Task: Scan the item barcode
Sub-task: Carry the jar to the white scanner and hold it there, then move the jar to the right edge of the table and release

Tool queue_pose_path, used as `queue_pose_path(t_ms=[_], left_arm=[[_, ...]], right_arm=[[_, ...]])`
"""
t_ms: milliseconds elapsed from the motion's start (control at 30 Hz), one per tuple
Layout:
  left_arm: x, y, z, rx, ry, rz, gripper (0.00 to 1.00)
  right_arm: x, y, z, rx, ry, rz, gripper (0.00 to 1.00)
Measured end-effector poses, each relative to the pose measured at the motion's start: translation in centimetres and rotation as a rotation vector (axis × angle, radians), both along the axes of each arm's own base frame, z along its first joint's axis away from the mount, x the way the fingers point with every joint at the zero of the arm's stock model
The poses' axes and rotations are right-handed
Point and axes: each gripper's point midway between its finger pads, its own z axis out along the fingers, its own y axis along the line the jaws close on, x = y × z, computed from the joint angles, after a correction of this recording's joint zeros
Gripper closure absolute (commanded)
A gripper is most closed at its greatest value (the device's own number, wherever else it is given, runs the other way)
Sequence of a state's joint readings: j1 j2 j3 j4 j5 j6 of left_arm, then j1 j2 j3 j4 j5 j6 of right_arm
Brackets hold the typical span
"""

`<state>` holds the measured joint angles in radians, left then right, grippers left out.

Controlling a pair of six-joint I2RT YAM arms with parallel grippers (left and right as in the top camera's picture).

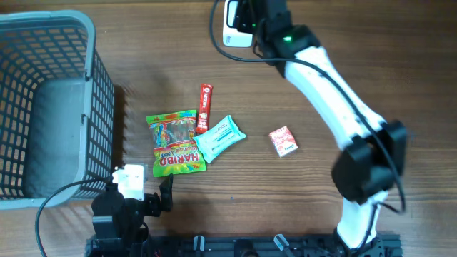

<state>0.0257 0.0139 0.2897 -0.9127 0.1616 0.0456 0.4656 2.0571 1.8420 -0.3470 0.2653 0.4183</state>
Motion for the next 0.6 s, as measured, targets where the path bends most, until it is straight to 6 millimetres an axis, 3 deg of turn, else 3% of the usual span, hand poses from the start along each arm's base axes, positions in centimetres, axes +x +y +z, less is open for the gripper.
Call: queue_pose_path(t_ms=[67, 133, 267, 333, 433, 533, 600], left_arm=[[0.0, 0.0, 0.0, 0.000, 0.000, 0.000, 0.00], [0.0, 0.0, 0.0, 0.000, 0.000, 0.000, 0.00], [0.0, 0.0, 0.0, 0.000, 0.000, 0.000, 0.00], [0.0, 0.0, 0.0, 0.000, 0.000, 0.000, 0.00], [0.0, 0.0, 0.0, 0.000, 0.000, 0.000, 0.00], [0.0, 0.0, 0.0, 0.000, 0.000, 0.000, 0.00], [0.0, 0.0, 0.0, 0.000, 0.000, 0.000, 0.00]], right_arm=[[2.4, 1.2, -3.7, -0.056, -0.037, 0.039, 0.44], [4.0, 2.0, -5.7, -0.078, -0.090, 0.061, 0.43], [6.5, 3.2, -5.0, -0.036, -0.261, 0.063, 0.40], [7.1, 3.5, -6.0, -0.030, -0.289, 0.063, 0.41], [7.4, 3.6, -8.2, -0.040, -0.270, 0.064, 0.41], [7.5, 3.5, -8.2, -0.054, -0.275, 0.063, 0.41], [7.0, 3.0, -9.4, -0.088, -0.213, 0.061, 0.41]])
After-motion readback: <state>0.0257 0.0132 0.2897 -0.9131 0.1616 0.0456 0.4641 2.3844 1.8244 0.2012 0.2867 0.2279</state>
